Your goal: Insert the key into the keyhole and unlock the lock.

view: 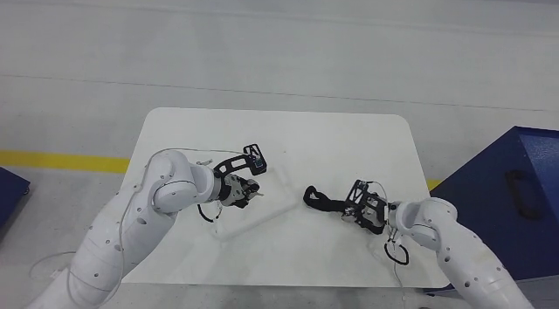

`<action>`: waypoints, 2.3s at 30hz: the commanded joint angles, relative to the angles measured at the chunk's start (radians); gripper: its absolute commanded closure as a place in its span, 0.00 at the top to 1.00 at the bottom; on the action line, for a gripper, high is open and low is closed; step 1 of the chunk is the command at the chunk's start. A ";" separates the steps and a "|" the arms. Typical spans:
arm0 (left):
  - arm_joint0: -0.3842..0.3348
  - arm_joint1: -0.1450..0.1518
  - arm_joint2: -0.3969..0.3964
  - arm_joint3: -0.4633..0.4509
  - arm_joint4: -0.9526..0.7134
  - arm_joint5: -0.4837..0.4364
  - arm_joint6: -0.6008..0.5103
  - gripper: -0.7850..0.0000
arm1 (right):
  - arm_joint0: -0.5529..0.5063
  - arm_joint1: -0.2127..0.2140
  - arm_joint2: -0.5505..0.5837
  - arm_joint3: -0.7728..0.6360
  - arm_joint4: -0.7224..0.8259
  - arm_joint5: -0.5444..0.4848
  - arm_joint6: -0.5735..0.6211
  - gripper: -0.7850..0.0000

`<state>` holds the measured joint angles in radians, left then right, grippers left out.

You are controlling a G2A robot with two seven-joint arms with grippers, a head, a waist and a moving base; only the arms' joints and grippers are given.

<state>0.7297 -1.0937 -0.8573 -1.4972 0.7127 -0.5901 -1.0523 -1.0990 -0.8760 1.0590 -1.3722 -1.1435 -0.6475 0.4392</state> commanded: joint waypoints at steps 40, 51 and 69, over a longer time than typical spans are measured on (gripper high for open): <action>0.000 0.000 0.000 0.000 0.000 0.000 0.000 0.00 | 0.231 -0.022 -0.172 0.336 1.015 -0.242 0.492 0.00; 0.000 0.000 0.000 0.000 0.000 0.000 0.000 0.00 | 0.288 0.024 -0.324 0.316 1.279 -0.263 0.471 0.00; 0.000 0.000 0.000 0.000 0.000 0.000 0.000 0.00 | 0.212 0.054 -0.148 0.218 1.379 -0.365 0.217 0.00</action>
<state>0.7297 -1.0937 -0.8573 -1.4972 0.7127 -0.5901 -1.0523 -0.8776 -0.8259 0.8873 -1.1356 0.2222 -1.0135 0.6674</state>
